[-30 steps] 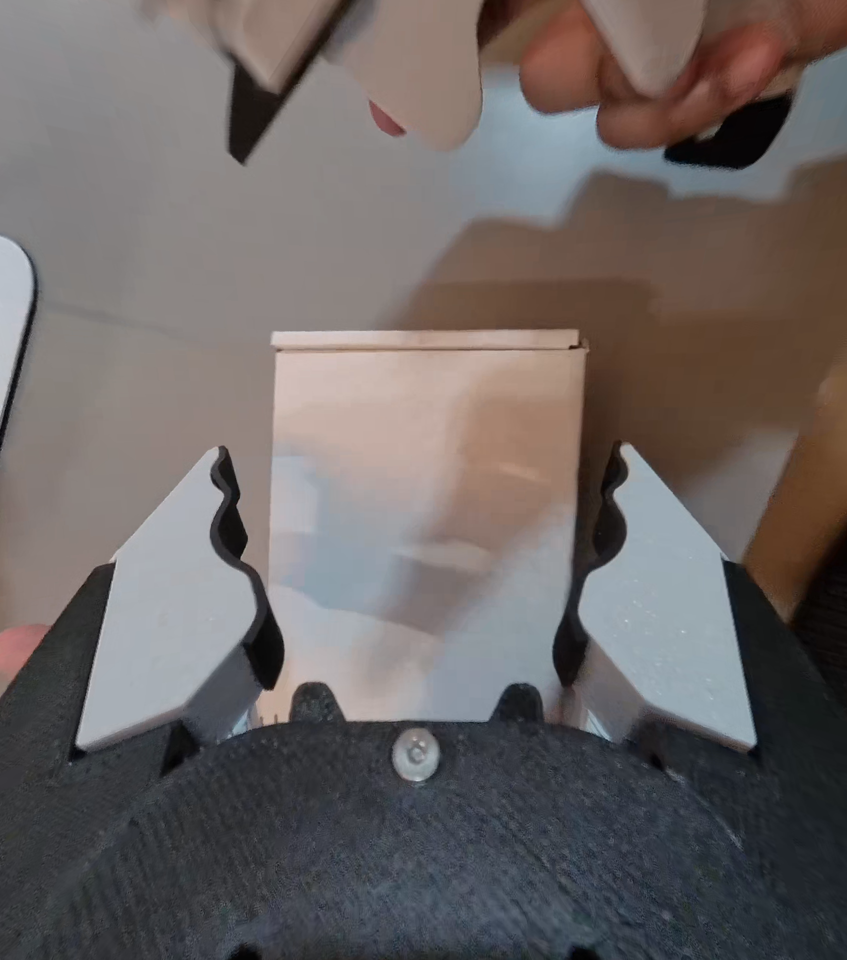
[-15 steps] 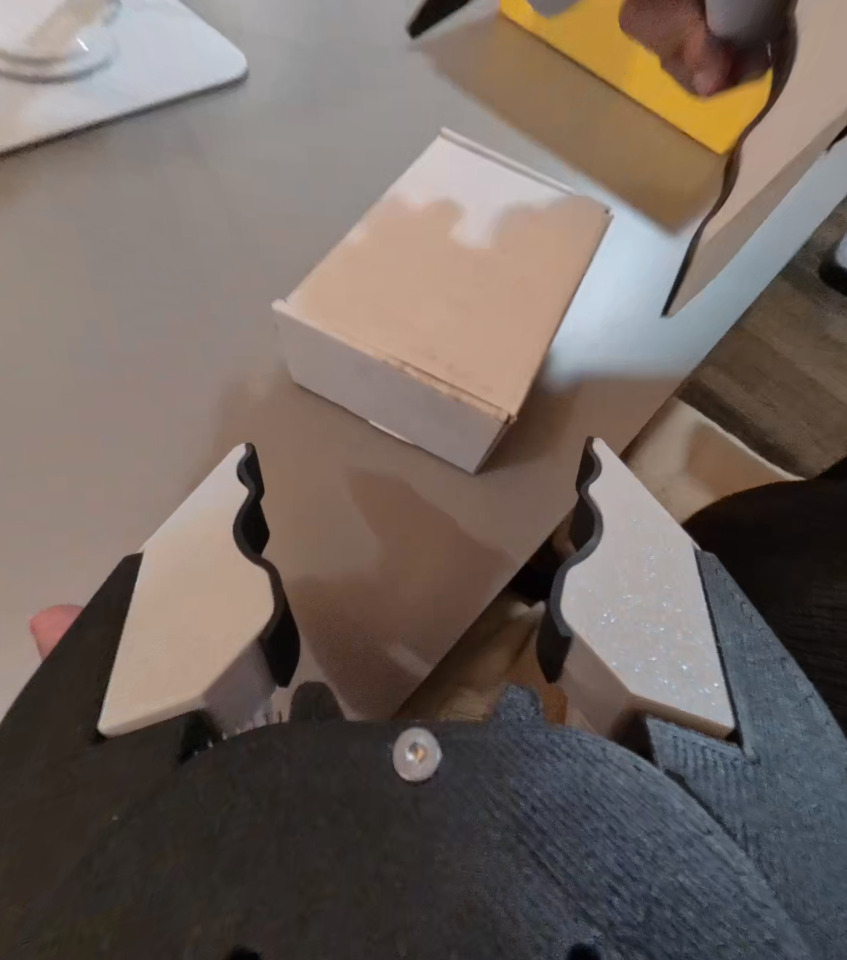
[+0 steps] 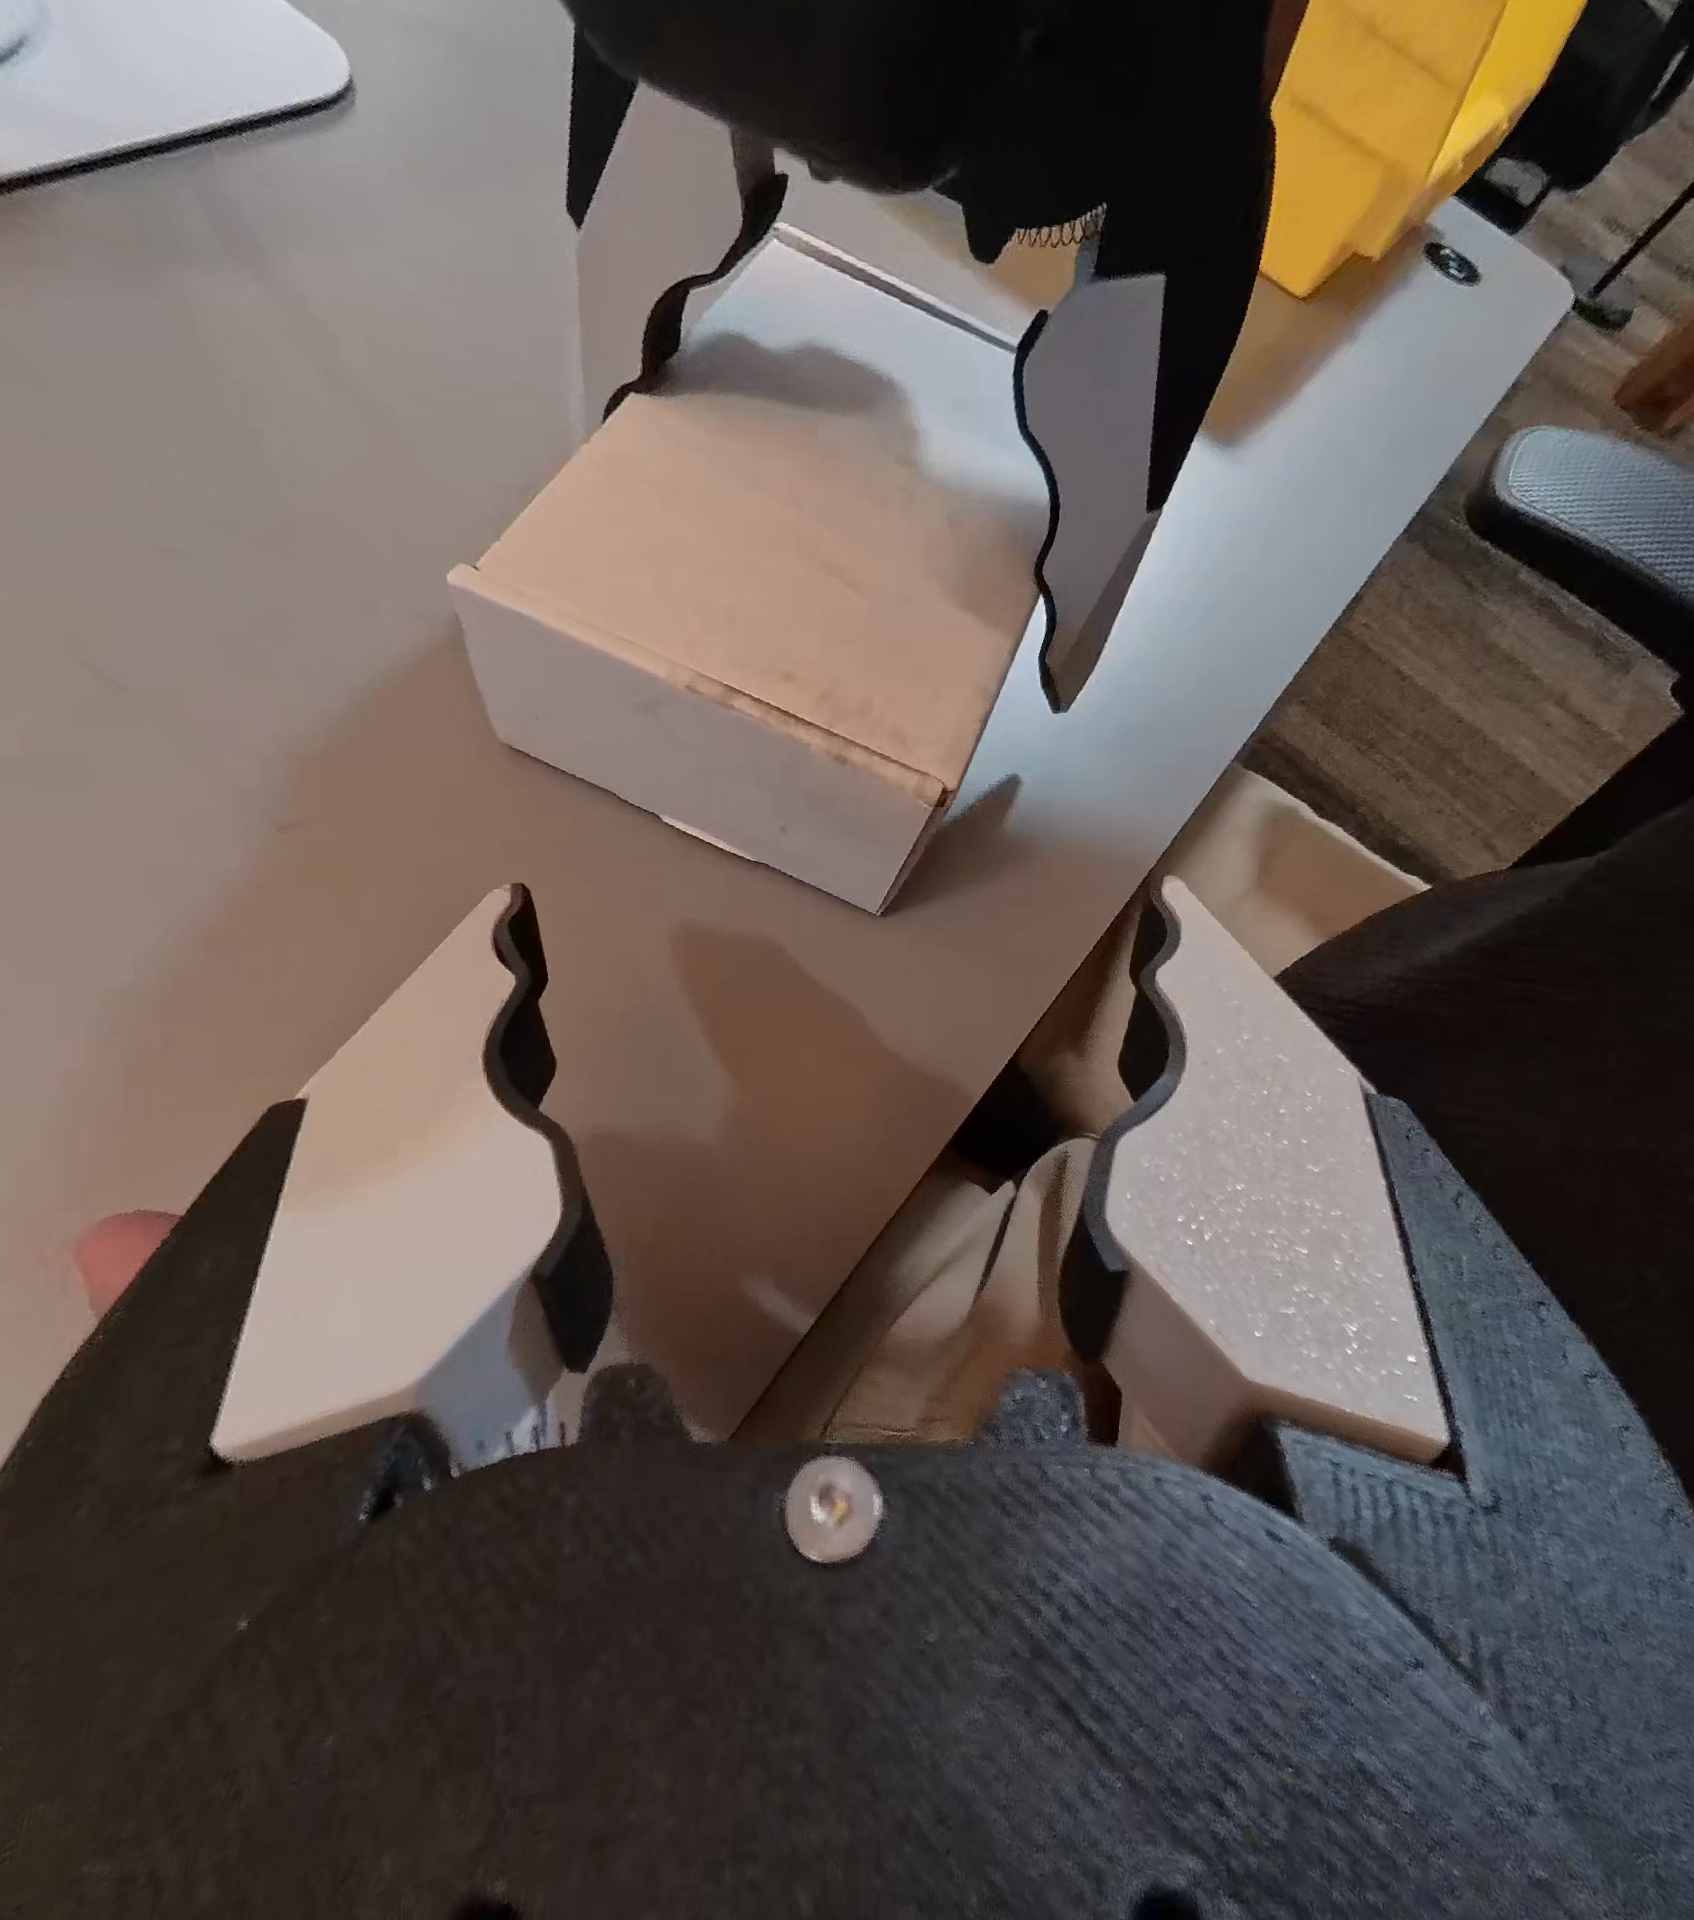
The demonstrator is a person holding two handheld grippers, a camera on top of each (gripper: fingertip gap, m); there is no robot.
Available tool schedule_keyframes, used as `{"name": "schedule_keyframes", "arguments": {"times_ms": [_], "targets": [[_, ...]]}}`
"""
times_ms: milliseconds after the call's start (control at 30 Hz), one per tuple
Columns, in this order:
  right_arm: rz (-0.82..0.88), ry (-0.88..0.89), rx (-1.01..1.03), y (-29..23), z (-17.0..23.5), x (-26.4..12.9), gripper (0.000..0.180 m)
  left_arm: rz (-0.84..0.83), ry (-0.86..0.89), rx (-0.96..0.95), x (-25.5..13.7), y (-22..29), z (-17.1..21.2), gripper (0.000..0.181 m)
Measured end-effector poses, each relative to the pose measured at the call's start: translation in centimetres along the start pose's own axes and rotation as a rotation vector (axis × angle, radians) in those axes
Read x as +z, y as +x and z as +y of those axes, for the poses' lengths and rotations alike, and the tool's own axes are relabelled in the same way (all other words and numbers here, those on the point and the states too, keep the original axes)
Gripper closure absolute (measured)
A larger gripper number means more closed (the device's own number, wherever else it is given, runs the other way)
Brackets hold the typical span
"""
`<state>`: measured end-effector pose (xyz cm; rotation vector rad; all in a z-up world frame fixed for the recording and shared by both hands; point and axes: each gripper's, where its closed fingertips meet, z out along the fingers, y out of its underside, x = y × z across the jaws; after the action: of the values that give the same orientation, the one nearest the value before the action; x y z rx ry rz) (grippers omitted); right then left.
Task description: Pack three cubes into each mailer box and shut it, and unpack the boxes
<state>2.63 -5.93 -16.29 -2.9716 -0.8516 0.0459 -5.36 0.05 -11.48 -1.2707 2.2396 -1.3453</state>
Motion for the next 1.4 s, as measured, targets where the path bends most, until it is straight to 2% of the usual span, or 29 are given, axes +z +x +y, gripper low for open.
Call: {"name": "schedule_keyframes", "arguments": {"times_ms": [233, 467, 600, 700, 767, 933, 1000, 1100, 1133, 1167, 1200, 1233, 1400], "targets": [[0.054, 0.091, 0.03, -0.1, 0.2, -0.7, 0.043, 0.011, 0.0, -0.016, 0.2, -0.1, 0.2, 0.07], [0.104, 0.211, 0.176, 0.7, 2.3, -5.1, 0.045, 0.0, -0.02, -0.03, 0.8, -0.5, 0.8, 0.071], [0.094, 0.202, 0.212, -0.5, 4.4, -4.2, 0.046, 0.001, -0.044, -0.022, 1.4, -0.3, 1.2, 0.071], [0.101, 0.265, 0.241, -1.3, 4.3, -4.2, 0.046, 0.002, -0.047, -0.02, 1.7, -0.1, 1.4, 0.072], [0.113, 0.314, 0.247, -1.6, 3.8, -4.7, 0.046, 0.063, -0.018, -0.094, 1.9, 0.7, 0.9, 0.069], [0.208, 0.361, 0.195, -1.7, 2.0, -6.7, 0.046, 0.475, 0.191, -0.563, 1.1, 3.9, -3.5, 0.064], [0.256, 0.357, 0.149, -1.9, 1.0, -7.2, 0.046, 0.555, 0.249, -0.691, 1.2, 3.8, -4.7, 0.063], [0.345, 0.283, 0.044, -2.2, -0.2, -7.1, 0.046, 0.585, 0.287, -0.757, 1.7, 3.5, -5.4, 0.064], [0.359, 0.269, 0.014, -2.5, -0.8, -7.0, 0.046, 0.578, 0.294, -0.767, 1.8, 3.3, -5.5, 0.071], [0.361, 0.266, -0.007, -2.8, -1.4, -6.8, 0.046, 0.573, 0.309, -0.778, 1.9, 3.1, -5.7, 0.086], [0.363, 0.264, -0.022, -3.1, -1.9, -6.6, 0.047, 0.577, 0.328, -0.79, 1.8, 3.0, -5.8, 0.113], [0.378, 0.248, -0.036, -3.1, -2.1, -6.5, 0.046, 0.581, 0.34, -0.808, 1.7, 2.9, -5.9, 0.119], [0.398, 0.247, -0.027, -3.0, -2.5, -6.1, 0.045, 0.59, 0.337, -0.85, 1.7, 2.5, -5.5, 0.121]]}}
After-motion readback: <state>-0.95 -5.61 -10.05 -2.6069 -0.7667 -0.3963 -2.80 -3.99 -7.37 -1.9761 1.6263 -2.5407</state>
